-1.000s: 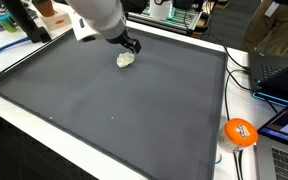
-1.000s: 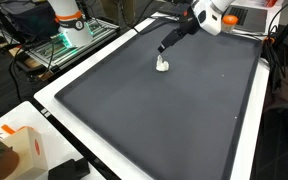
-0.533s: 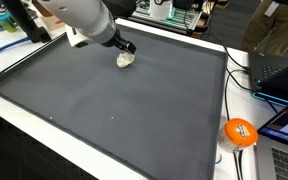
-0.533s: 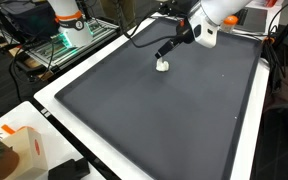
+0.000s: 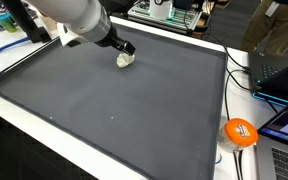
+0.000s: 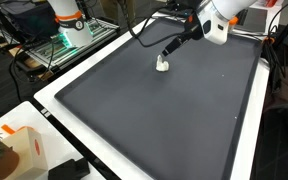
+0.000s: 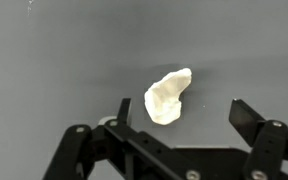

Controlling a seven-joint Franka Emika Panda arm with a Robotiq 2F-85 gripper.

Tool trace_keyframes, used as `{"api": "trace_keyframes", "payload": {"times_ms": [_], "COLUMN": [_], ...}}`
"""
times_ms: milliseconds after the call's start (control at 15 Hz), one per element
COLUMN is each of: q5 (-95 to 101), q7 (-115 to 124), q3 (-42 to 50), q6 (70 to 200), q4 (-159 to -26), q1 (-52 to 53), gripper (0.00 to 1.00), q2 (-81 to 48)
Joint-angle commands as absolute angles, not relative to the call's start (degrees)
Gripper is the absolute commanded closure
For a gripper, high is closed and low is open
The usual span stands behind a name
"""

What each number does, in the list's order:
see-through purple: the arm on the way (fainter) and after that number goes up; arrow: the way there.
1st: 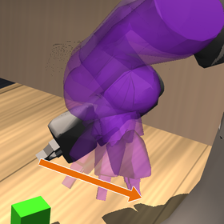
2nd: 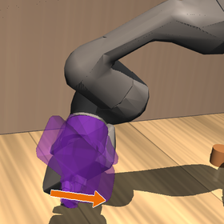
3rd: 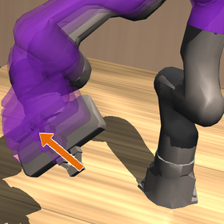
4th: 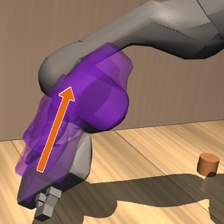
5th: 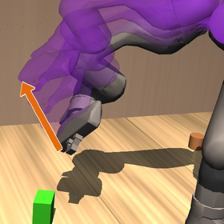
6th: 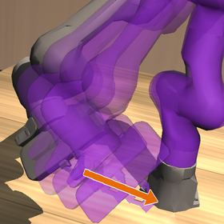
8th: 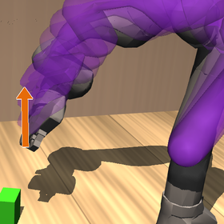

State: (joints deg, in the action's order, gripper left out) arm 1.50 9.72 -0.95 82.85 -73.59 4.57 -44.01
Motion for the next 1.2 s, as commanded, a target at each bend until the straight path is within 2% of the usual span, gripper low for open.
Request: {"api": "trace_keyframes", "payload": {"times_ms": [0,1133], "q5": [1.43,3.52], "q7": [9.21,10.36], "q3": [-0.68,0.40], "q6": [81.52,79.31], "q4": [-68.35,-58.55], "q1": [4.99,6.96], "gripper": [0.00,0.00], "q2": [-47.33,-55.57]}}
